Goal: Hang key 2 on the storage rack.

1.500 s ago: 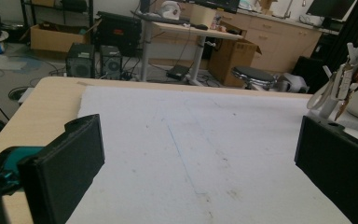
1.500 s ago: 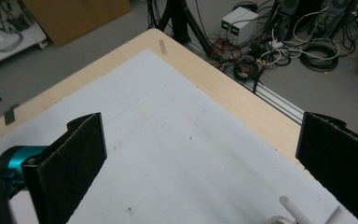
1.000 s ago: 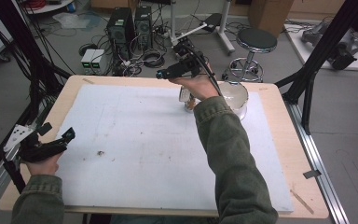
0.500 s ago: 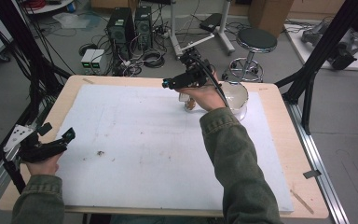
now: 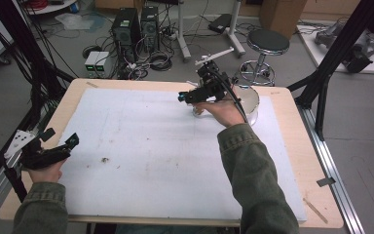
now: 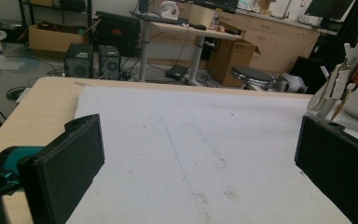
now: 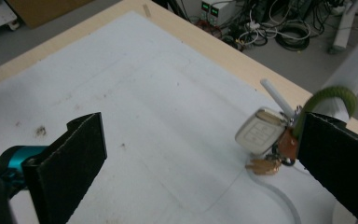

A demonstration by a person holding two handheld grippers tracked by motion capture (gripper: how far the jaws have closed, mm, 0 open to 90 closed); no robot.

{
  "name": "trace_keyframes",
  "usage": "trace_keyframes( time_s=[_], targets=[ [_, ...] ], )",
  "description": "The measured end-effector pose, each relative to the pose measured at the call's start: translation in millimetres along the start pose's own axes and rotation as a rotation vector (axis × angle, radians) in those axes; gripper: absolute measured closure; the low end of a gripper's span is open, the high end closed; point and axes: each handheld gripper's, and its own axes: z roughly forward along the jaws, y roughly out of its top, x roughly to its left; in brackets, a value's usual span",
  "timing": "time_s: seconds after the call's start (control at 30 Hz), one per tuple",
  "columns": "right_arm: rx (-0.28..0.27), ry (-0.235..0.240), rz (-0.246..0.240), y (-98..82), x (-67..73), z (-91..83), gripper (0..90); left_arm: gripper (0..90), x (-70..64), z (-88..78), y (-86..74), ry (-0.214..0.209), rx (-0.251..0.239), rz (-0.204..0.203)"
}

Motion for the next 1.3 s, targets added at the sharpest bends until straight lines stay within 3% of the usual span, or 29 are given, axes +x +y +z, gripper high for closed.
trace_keyframes(
  time_s=[0.87,1.3],
  targets=[
    [0.006,-0.022,0.071,-80.6,-15.0,-18.9,0.6,1.8,-1.1,-0.1,0.0,-0.009,0.009,0.01],
    [-0.031,-0.037,0.114,-120.3,-19.0,-20.8,0.6,1.8,-1.2,-0.7,0.2,-0.009,0.009,0.01]
  ],
)
